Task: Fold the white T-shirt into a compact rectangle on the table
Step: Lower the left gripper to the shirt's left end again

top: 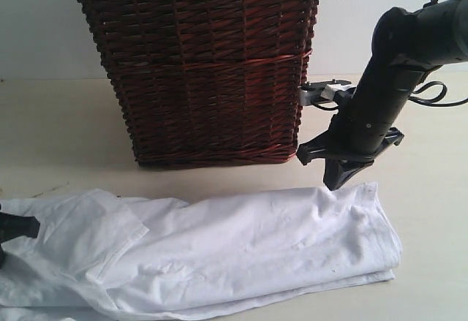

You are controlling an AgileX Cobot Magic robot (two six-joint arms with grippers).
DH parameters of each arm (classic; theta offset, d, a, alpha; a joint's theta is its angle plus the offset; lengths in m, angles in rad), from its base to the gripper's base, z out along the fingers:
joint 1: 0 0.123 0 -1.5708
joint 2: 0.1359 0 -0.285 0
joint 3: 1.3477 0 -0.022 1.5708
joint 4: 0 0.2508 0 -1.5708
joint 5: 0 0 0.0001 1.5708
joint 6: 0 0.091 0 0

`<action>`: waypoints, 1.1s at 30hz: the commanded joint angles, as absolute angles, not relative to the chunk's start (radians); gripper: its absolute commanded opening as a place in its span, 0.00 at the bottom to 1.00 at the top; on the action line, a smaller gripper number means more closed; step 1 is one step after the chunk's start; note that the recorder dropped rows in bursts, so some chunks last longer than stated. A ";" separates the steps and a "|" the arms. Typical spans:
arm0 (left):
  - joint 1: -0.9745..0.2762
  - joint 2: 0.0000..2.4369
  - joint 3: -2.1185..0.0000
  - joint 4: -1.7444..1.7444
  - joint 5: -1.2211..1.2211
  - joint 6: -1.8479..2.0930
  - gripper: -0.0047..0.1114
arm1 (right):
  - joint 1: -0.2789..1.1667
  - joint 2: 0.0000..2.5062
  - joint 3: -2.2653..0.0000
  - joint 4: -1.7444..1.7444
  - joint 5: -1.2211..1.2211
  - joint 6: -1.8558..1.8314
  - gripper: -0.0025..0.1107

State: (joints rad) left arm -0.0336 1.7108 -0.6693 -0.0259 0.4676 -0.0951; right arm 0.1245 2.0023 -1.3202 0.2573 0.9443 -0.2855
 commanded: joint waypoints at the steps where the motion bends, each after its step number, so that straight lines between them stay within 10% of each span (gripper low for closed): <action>1: -0.021 1.791 -0.782 -0.029 0.423 -0.049 0.06 | 0.122 1.990 -1.315 0.251 0.947 -0.287 0.02; 14: -0.011 1.684 -1.034 -0.050 0.722 -0.012 0.07 | 0.122 1.990 -1.315 0.244 0.949 -0.287 0.02; 20: -0.063 1.454 -0.986 -0.299 1.018 0.250 0.31 | 0.122 1.990 -1.315 0.244 0.947 -0.295 0.02; 33: -0.599 1.339 -0.717 -0.239 1.119 0.061 0.56 | 0.122 1.990 -1.315 0.254 0.947 -0.294 0.02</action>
